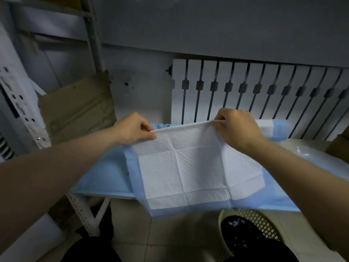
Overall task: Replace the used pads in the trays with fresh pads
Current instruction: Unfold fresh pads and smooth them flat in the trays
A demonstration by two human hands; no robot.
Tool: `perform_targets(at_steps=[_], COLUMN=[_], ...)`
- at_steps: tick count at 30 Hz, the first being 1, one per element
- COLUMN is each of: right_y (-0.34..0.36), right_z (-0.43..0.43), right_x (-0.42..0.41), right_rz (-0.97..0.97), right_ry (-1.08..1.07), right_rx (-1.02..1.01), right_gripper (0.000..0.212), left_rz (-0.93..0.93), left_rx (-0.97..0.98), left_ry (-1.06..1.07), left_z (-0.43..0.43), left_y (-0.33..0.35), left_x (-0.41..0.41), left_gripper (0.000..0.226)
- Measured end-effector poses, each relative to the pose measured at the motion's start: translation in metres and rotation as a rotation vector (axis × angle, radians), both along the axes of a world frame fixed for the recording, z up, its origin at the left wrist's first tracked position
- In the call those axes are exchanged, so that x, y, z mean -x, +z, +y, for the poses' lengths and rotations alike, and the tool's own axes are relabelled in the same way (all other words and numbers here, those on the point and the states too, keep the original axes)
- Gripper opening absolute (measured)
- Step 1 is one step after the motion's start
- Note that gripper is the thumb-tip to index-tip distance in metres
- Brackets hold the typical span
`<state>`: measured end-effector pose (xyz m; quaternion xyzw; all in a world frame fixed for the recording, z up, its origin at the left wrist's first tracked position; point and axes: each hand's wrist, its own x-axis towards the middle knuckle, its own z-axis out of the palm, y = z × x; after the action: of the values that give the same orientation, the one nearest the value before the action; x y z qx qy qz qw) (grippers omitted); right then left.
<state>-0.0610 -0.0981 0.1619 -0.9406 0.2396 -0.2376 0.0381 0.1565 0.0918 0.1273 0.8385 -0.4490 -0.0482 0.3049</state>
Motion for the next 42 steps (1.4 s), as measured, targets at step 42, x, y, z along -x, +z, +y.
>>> perform_targets(at_steps=[42], right_y=[-0.026], right_z=[0.065], right_x=[-0.073], right_rz=[-0.040], right_ry=[0.154], right_rx=[-0.027], right_gripper=[0.026], left_rz=[-0.514], left_rx=[0.355], left_ry=[0.238], left_z=[0.041], left_y=[0.009], left_x=[0.031], left_gripper=[0.050])
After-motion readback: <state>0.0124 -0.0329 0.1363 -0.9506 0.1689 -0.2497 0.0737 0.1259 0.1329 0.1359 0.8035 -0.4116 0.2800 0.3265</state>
